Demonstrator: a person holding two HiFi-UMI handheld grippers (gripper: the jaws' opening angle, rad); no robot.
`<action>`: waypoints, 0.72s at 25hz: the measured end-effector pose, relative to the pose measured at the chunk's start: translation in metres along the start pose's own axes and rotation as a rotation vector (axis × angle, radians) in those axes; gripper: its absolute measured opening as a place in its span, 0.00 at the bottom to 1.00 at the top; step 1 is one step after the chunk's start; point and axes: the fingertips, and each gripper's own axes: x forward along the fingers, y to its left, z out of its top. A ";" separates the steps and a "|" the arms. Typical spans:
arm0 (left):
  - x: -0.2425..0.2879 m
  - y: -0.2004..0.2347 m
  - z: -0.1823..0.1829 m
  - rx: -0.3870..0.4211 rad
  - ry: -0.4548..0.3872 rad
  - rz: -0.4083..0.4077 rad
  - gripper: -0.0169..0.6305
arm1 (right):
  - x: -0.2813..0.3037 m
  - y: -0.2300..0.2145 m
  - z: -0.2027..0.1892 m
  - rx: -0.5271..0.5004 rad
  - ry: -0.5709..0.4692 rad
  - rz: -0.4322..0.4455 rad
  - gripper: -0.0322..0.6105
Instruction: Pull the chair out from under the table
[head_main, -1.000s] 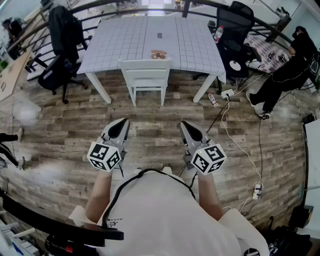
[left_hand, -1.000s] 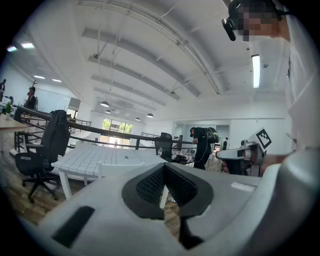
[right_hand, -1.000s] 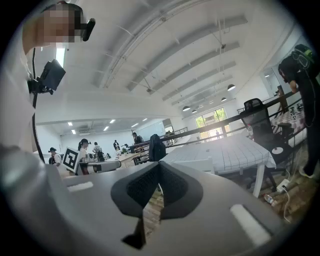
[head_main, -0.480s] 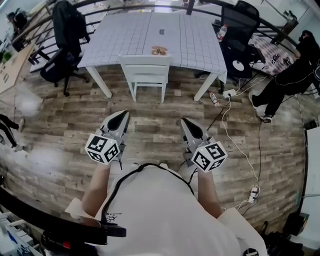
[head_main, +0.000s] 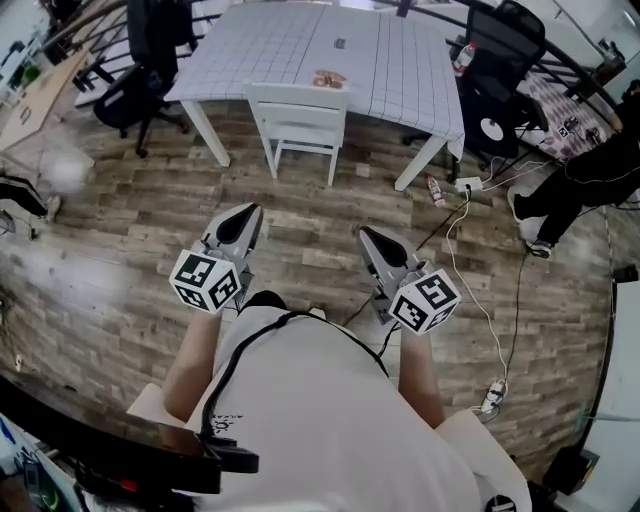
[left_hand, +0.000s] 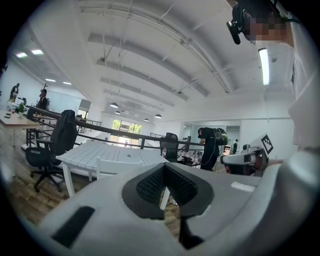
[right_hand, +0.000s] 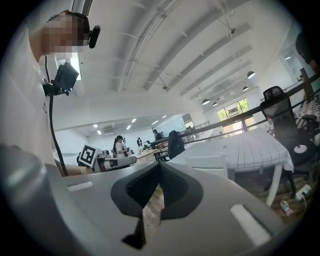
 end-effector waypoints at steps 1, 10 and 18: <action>-0.002 -0.003 -0.003 0.000 0.002 0.009 0.04 | -0.004 0.000 -0.002 -0.002 0.004 0.006 0.06; -0.006 0.006 0.001 0.005 -0.001 0.078 0.04 | -0.010 -0.013 -0.002 0.013 0.007 0.028 0.06; 0.015 0.016 0.004 0.019 0.006 0.060 0.04 | -0.002 -0.026 -0.004 0.009 0.016 0.003 0.06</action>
